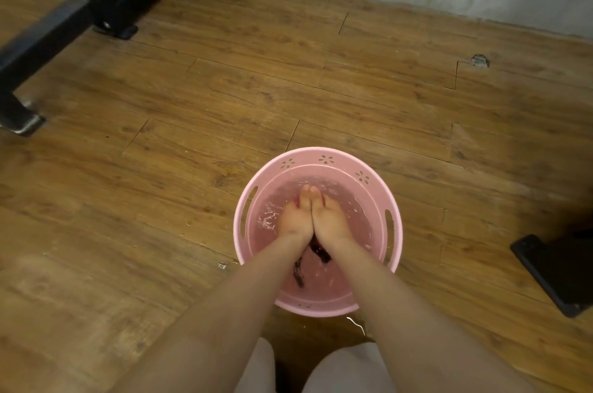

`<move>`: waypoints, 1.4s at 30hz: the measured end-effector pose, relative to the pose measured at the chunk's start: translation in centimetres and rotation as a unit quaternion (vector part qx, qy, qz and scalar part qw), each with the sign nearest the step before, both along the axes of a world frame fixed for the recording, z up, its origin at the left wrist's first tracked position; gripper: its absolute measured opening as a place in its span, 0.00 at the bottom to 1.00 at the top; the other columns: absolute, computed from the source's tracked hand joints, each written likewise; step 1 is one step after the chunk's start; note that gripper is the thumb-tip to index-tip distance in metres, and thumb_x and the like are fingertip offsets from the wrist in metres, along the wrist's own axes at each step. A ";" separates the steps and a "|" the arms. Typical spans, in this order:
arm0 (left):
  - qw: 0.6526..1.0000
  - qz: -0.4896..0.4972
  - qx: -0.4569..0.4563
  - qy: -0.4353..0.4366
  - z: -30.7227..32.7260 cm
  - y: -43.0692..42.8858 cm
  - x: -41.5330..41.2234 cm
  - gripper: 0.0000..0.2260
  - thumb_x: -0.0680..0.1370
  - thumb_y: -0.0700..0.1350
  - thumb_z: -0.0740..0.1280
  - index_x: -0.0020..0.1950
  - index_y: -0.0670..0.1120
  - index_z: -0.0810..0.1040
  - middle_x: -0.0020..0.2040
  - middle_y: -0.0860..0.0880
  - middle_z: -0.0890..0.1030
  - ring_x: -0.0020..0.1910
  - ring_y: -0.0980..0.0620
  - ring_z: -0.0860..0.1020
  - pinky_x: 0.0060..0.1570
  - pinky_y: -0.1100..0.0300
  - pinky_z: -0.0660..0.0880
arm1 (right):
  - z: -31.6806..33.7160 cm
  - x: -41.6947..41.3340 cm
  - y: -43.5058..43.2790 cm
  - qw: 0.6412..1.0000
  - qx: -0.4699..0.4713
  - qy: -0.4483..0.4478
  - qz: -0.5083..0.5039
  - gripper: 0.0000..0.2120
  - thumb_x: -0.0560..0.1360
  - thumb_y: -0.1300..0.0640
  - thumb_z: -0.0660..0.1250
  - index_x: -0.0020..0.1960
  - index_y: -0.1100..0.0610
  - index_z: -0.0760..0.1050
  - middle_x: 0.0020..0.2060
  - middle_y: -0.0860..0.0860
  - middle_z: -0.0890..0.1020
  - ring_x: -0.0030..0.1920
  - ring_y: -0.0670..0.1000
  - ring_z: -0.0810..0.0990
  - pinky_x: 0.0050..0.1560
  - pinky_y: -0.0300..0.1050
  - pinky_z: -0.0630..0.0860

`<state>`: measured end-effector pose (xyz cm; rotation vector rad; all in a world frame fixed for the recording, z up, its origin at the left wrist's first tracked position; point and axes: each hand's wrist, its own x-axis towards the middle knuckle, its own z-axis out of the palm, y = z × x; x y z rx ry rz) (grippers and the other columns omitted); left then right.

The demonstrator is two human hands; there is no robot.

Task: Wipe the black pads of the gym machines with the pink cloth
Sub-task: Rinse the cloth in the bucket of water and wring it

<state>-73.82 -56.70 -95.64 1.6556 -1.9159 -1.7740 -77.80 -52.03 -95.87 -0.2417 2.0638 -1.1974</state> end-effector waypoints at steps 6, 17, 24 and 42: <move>0.999 -0.010 -0.037 0.021 -0.3 0.1 0.2 0.18 0.84 0.53 0.53 0.50 0.43 0.77 0.44 0.45 0.79 0.49 0.45 0.78 0.51 0.57 0.72 | -0.7 -0.2 0.1 0.999 -0.002 0.046 -0.005 0.18 0.83 0.50 0.52 0.42 0.51 0.77 0.39 0.53 0.82 0.44 0.56 0.81 0.49 0.49 0.76; 0.997 0.021 0.004 0.068 -0.3 -0.3 -0.3 0.09 0.79 0.47 0.65 0.50 0.43 0.68 0.41 0.48 0.75 0.43 0.49 0.75 0.42 0.59 0.71 | -0.5 -0.8 0.6 0.996 0.005 0.053 -0.067 0.06 0.79 0.60 0.61 0.56 0.56 0.73 0.50 0.53 0.79 0.51 0.54 0.78 0.50 0.43 0.71; 0.999 0.036 0.017 0.030 -0.5 -0.3 0.2 0.20 0.82 0.53 0.60 0.72 0.46 0.66 0.63 0.46 0.76 0.64 0.43 0.74 0.66 0.50 0.69 | -0.3 -0.2 0.4 0.999 0.012 -0.010 -0.052 0.19 0.81 0.54 0.60 0.70 0.48 0.61 0.64 0.54 0.74 0.58 0.56 0.75 0.57 0.46 0.69; 0.983 0.023 -0.136 0.117 1.8 -0.1 -0.3 0.14 0.82 0.52 0.58 0.47 0.45 0.79 0.39 0.52 0.81 0.38 0.59 0.78 0.36 0.70 0.70 | 1.8 -0.1 -0.5 0.991 -0.100 0.052 -0.073 0.18 0.83 0.47 0.52 0.49 0.53 0.79 0.42 0.49 0.83 0.45 0.47 0.81 0.45 0.39 0.74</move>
